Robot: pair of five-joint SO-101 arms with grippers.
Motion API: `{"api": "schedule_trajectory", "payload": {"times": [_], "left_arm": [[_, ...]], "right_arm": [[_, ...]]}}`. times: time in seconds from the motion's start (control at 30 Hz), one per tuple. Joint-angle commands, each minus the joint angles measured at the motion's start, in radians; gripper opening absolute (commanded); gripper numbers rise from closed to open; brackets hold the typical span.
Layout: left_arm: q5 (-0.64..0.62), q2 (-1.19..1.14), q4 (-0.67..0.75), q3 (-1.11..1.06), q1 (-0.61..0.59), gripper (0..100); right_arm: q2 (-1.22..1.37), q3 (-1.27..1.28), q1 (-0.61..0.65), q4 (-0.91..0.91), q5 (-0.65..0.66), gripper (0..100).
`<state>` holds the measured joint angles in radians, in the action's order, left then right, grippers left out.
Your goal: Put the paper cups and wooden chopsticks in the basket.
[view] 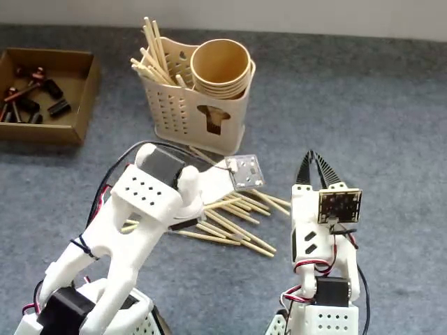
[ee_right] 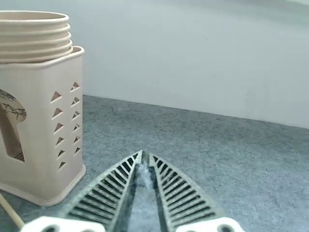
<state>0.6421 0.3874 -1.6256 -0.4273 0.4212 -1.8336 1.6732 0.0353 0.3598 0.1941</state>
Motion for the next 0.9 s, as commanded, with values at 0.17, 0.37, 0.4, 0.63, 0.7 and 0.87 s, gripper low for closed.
{"api": "schedule_trajectory", "payload": {"times": [0.17, 0.37, 0.4, 0.63, 0.7, 0.87], "left_arm": [[-0.129, 0.054, -0.008, 0.170, 0.008, 0], [-0.135, 0.275, 0.011, 0.243, -0.031, 0], [-0.157, 0.298, 0.034, 0.249, -0.044, 0], [-0.347, 0.326, 0.219, 0.277, -0.191, 0], [-0.367, 0.329, 0.270, 0.277, -0.217, 0], [-0.477, 0.332, 0.460, 0.278, -0.271, 0]], "right_arm": [[-0.004, 0.108, -0.005, -0.033, 0.011, 0.6], [-0.004, 0.108, -0.005, -0.033, 0.011, 0.6], [-0.004, 0.110, -0.005, -0.033, 0.011, 0.6], [-0.004, 0.110, 0.016, -0.016, 0.011, 0.6], [-0.004, 0.110, 0.016, -0.016, 0.011, 0.6], [-0.004, 0.110, 0.016, -0.015, 0.011, 0.6]]}}
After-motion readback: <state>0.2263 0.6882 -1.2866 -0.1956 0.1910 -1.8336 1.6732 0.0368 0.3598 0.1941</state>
